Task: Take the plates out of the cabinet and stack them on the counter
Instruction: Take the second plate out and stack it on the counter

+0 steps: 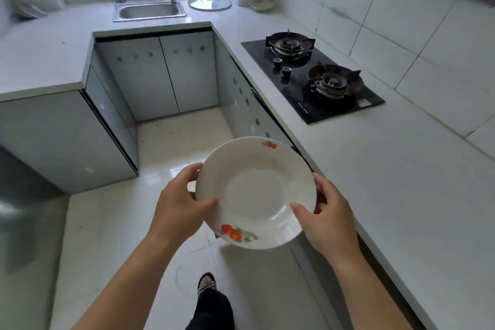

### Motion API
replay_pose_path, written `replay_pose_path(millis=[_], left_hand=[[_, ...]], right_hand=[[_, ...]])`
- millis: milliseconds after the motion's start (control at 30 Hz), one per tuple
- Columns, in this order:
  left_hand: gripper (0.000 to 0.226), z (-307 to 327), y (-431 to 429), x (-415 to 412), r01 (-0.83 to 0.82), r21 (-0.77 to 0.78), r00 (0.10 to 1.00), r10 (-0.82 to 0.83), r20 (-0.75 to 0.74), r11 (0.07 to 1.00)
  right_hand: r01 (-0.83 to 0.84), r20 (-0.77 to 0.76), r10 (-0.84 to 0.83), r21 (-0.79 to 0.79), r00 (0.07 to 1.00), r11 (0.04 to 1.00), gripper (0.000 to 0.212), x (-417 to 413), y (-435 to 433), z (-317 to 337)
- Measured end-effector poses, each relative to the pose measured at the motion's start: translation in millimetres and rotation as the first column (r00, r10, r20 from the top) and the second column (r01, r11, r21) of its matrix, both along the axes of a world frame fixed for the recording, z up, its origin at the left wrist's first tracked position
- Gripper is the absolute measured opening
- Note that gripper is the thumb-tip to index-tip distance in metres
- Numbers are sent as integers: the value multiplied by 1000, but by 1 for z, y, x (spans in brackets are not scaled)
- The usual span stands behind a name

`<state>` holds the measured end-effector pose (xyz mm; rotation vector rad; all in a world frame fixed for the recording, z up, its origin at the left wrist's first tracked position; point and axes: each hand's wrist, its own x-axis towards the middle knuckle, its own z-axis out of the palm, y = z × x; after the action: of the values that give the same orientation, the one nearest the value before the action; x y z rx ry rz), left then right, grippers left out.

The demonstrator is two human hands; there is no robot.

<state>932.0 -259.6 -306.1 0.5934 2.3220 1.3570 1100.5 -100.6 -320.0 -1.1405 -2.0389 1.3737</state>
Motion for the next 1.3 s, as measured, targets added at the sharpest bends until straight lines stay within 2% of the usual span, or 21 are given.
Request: replay_pose_path(millis=[267,400,667,900,1133,1300], left_hand=[[60,3,-31,-56,-69,102,996,62,70,992],[59,0,-61,-113,-136,107,989,129,73,985],[58,7,-156,-240,-318,68,948,319,-12,946],[59,1,-213,-303,-431,99,902,430,30,897],[60,-10,-217,-358,-489,104,871,478,115,866],[62,-12,-188,-417,-475,73,879,469,81,877]], right_hand=[[-61,-19,62,33,998,998,63,-62,-18,19],[-116,-21,117,30,993,993,60,-132,-40,20],[-300,-12,301,70,953,951,60,-299,-112,15],[-424,21,423,80,906,902,62,-386,-151,10],[-438,31,437,47,899,897,59,-451,-155,1],[-394,20,394,32,919,919,58,-504,-131,-3]])
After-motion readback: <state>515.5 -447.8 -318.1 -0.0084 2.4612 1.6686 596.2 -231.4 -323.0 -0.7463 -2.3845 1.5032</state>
